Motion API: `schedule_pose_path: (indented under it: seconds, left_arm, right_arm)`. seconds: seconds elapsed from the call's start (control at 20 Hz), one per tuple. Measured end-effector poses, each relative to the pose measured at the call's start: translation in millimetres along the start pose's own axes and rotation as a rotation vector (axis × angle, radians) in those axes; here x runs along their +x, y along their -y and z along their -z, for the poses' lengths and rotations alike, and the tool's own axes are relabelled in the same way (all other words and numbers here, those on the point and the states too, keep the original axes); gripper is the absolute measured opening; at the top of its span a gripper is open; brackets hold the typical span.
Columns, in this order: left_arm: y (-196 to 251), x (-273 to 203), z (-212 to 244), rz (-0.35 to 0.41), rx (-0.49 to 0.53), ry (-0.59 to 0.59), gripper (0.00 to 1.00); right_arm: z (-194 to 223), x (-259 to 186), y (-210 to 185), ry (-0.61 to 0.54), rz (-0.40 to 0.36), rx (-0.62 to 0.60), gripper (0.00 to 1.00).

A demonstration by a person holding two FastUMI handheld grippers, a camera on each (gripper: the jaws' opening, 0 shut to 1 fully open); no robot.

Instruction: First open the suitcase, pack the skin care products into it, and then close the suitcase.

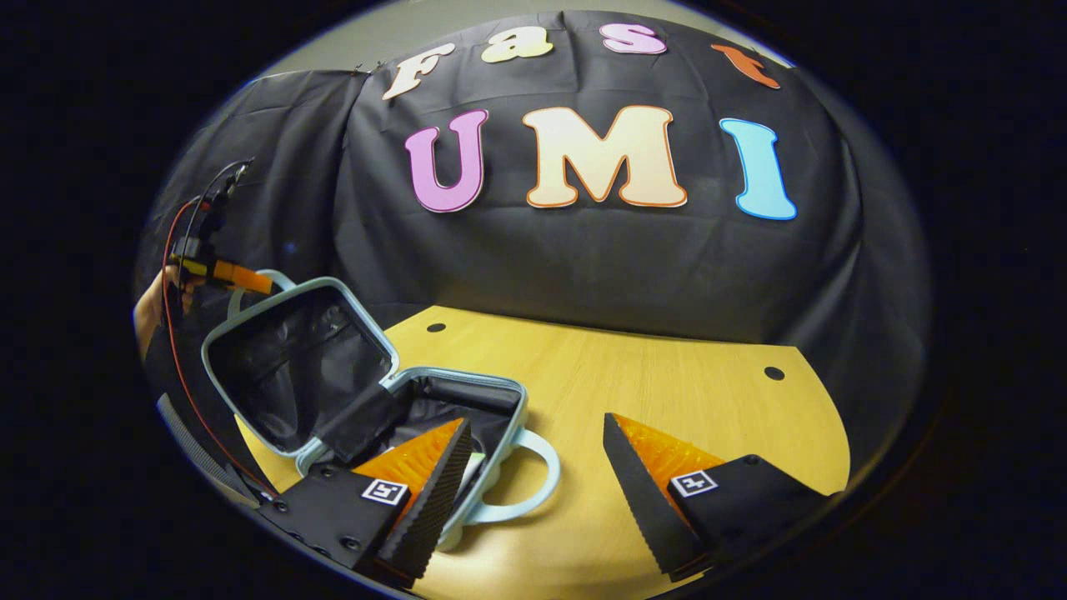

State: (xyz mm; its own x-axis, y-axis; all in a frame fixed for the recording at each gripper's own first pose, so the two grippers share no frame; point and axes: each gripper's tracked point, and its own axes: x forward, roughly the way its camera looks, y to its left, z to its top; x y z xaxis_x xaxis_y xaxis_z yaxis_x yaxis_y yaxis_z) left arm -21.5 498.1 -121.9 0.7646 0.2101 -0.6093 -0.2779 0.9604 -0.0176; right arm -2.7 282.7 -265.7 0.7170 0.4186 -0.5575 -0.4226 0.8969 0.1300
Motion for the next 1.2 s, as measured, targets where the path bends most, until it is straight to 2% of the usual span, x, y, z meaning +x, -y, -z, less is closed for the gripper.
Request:
schedule_pose_path:
  seconds: [0.15,0.4,0.55,0.65,1.0,1.2]
  left_arm:
    - [43,-15,-12,0.017,0.029,0.030,0.02]
    - [132,-32,-22,0.138,0.053,0.074,0.02]
    - [162,-31,-17,0.151,0.070,0.067,0.02]
    - [189,-31,-15,0.189,0.056,0.068,0.02]
    - [298,-19,25,0.356,0.043,0.022,0.03]
    - [349,-7,70,0.428,0.051,-0.071,0.04]
  right_arm:
    - [-5,-20,26,0.021,-0.004,0.006,0.98]
    - [-5,-44,66,0.038,-0.013,0.000,0.98]
    - [-10,-55,83,0.062,-0.014,0.018,0.98]
    - [-9,-60,95,0.067,-0.013,0.013,0.98]
    - [-10,-88,139,0.090,0.020,0.020,0.98]
    - [-14,-105,168,0.110,0.065,0.022,0.98]
